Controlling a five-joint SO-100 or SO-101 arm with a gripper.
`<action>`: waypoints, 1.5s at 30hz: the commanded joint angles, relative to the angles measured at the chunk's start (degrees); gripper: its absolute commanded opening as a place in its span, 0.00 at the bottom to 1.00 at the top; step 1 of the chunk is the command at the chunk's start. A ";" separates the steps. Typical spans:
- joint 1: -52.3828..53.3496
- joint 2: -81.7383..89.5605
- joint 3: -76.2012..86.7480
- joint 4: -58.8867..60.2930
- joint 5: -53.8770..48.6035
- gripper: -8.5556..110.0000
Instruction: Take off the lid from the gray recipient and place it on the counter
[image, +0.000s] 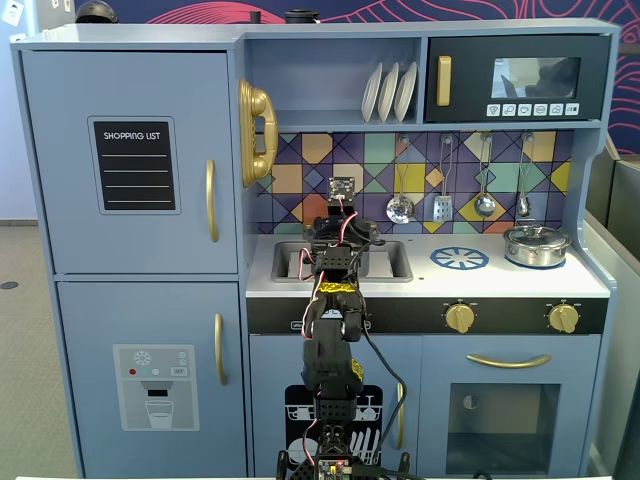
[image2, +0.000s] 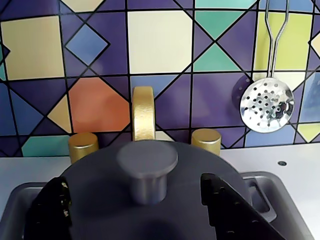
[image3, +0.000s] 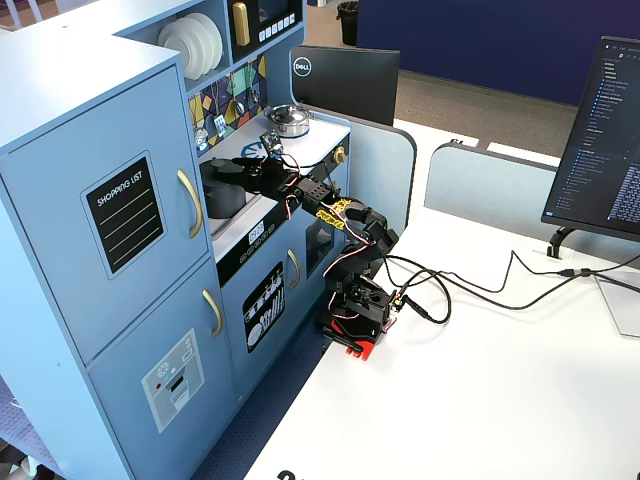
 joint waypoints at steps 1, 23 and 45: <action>0.53 -1.93 -4.92 0.26 -0.88 0.28; 0.09 -14.68 -11.51 -3.78 -1.67 0.07; 9.84 -4.04 -18.46 1.41 0.00 0.07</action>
